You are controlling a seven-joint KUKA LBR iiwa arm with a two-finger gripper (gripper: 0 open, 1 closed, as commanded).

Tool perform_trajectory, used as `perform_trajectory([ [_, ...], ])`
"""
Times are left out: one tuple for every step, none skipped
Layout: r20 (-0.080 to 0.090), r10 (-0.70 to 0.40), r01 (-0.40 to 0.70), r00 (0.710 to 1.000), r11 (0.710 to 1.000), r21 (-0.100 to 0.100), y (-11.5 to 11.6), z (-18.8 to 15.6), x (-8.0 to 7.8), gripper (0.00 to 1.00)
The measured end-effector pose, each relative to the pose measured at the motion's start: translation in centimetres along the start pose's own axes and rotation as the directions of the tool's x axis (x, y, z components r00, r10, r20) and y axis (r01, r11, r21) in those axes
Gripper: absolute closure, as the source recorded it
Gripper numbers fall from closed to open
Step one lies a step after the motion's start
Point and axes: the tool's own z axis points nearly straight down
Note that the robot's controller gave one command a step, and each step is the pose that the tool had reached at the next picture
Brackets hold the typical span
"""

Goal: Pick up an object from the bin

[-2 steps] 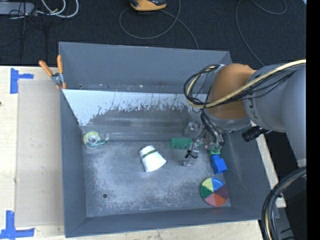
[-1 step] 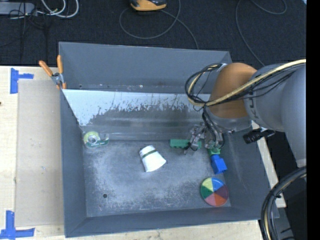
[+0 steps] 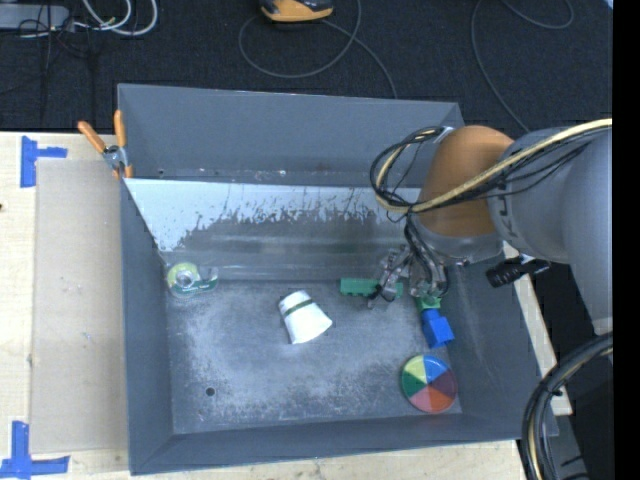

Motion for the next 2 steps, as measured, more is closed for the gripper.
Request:
perform_trajectory([
  [0.0,0.0,0.0,1.0,1.0,0.0,0.0,-0.04,0.01,1.0],
  [0.0,-0.001,0.001,1.0,1.0,0.0,0.01,-0.15,0.01,1.0],
])
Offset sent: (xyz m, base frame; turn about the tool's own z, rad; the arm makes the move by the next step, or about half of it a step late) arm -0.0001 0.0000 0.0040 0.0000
